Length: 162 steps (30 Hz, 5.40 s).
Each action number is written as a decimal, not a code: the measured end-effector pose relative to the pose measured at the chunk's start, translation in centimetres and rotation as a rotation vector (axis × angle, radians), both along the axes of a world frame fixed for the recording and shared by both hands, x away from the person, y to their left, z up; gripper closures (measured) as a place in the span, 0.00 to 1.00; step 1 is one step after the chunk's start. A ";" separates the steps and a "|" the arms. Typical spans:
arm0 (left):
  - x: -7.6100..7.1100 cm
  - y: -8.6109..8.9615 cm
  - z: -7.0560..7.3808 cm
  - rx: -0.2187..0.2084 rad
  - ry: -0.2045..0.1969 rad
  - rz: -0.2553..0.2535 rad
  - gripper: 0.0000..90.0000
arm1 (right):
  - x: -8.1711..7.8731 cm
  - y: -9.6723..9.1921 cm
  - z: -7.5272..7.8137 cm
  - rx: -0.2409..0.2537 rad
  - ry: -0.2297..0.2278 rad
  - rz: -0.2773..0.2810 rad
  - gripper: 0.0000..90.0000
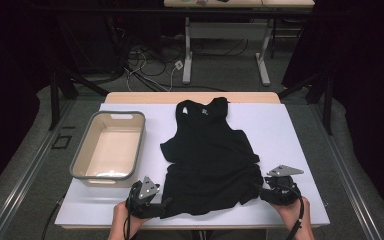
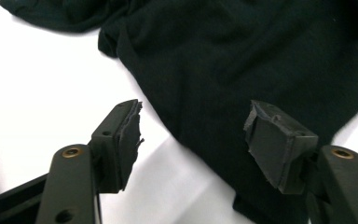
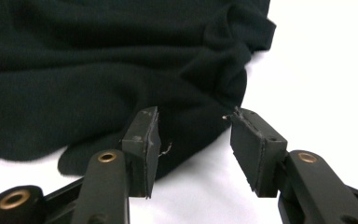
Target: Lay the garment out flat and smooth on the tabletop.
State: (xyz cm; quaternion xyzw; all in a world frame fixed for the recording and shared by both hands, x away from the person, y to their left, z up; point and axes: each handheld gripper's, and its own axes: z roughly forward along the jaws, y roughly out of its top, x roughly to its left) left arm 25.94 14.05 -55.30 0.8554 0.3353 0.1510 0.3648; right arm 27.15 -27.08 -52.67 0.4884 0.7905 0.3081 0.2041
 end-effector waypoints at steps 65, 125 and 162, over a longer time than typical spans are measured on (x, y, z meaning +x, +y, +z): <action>0.5 0.0 -0.2 0.039 -0.013 -0.034 0.19 | -2.8 -0.6 0.0 0.045 0.002 0.065 0.76; 0.3 -1.2 -0.4 0.032 0.072 -0.046 0.66 | -0.1 -2.5 -1.2 -0.031 0.068 0.054 0.78; 0.2 2.0 -0.3 0.013 0.080 -0.012 0.88 | 0.2 -1.3 -1.4 -0.088 0.118 -0.011 0.94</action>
